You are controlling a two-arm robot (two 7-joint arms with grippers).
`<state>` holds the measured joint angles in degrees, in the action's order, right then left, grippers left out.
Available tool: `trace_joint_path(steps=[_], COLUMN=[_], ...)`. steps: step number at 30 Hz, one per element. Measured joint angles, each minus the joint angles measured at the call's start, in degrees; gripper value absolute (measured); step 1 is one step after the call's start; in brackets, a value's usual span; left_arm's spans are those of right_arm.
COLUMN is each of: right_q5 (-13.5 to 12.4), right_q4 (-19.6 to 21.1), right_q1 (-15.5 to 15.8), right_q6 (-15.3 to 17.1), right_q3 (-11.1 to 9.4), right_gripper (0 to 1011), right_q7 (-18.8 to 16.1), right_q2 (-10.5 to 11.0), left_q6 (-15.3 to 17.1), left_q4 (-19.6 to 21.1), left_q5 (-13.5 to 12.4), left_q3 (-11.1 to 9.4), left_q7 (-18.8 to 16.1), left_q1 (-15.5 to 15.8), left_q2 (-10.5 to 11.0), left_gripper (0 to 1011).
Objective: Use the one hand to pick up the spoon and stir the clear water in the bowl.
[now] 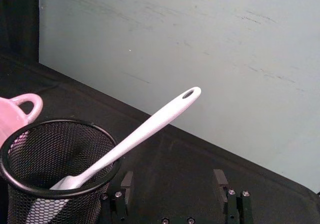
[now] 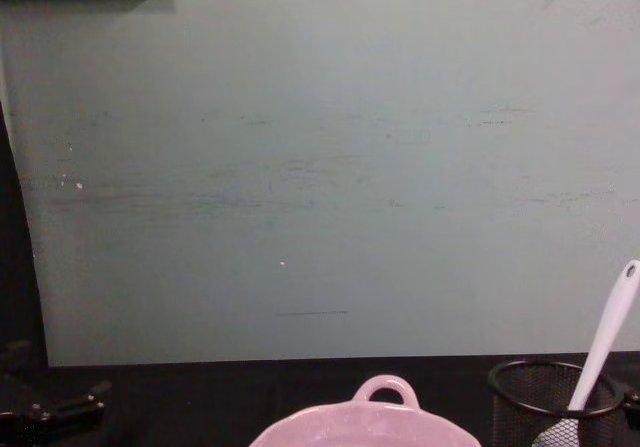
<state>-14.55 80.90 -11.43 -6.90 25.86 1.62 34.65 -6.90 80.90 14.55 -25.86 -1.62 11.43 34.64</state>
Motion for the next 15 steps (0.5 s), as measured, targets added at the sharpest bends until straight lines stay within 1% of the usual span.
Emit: trace_joint_path(steps=[15], right_q5=[0.00], right_q4=[0.00], right_q1=[0.00], right_q6=[0.00], right_q3=[0.00], right_gripper=[1003], right_q7=[0.00], right_q2=[0.00], left_q6=[0.00], left_q4=[0.00], left_q5=[0.00], left_q3=[0.00], left_q7=[0.00], left_q1=[0.00], left_q2=[0.00], left_gripper=[1011])
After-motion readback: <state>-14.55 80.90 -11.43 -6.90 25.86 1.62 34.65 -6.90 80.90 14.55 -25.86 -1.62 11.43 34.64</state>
